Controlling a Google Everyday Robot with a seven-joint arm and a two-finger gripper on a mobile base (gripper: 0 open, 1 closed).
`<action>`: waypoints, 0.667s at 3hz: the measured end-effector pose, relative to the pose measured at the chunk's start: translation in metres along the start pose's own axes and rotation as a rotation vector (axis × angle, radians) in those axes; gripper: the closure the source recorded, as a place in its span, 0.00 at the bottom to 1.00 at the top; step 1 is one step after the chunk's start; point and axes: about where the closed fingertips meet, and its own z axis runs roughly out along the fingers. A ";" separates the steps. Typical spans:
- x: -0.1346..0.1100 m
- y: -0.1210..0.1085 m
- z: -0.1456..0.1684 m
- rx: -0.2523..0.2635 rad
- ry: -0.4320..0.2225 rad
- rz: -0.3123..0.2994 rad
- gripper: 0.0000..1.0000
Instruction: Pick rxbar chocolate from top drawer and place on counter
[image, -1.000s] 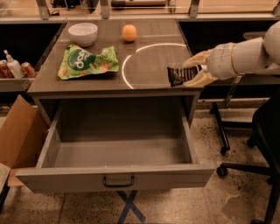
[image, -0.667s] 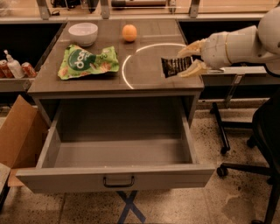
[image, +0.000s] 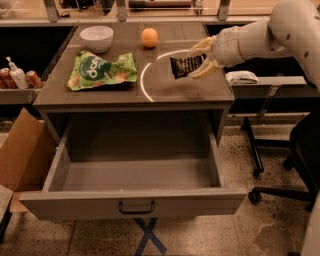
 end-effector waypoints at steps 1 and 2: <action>0.005 -0.011 0.018 -0.005 -0.019 0.026 0.58; 0.010 -0.017 0.028 -0.009 -0.034 0.050 0.35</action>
Offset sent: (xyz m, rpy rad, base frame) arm 0.0456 0.0103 -0.0054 0.0662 0.0598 -0.0069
